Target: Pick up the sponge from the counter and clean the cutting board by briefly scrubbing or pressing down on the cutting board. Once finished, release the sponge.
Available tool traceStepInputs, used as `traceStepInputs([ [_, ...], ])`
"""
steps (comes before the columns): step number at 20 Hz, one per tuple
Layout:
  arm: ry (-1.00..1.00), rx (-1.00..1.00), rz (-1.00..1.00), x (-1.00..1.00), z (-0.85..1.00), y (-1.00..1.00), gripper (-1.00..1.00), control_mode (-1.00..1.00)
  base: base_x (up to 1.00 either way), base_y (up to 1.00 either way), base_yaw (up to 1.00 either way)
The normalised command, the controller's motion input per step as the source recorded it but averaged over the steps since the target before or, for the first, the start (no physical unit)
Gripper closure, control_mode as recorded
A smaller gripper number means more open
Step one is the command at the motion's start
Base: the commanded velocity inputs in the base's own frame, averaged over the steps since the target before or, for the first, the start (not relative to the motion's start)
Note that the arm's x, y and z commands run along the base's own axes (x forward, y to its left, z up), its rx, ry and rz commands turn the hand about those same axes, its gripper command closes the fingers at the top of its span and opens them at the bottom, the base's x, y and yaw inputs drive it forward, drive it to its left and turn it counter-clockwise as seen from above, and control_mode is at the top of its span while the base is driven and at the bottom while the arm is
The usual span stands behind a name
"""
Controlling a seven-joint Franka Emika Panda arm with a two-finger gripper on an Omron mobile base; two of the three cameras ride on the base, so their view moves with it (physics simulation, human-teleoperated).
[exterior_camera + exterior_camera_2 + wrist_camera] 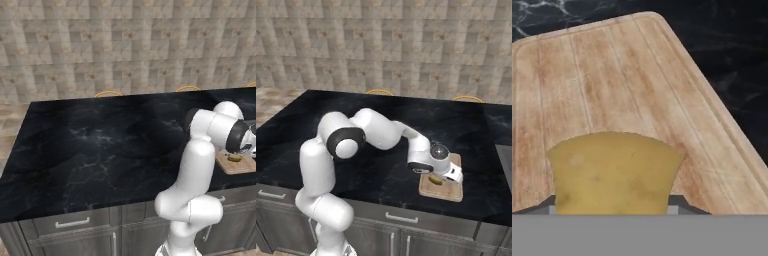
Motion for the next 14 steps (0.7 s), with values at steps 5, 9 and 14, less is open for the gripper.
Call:
traceStepInputs([
  [5, 0.0, 0.0, 0.0, -0.58, 0.26, 0.6, 1.0, -1.0, 0.0, 0.0, 0.0],
  [9, 0.0, 0.0, 0.0, -0.16, 0.06, 0.67, 1.0, -1.0, 0.0, 0.0, 0.0],
  [14, 0.0, 0.0, 0.0, 0.05, 0.32, 0.7, 1.0, -1.0, 0.0, 0.0, 0.0],
])
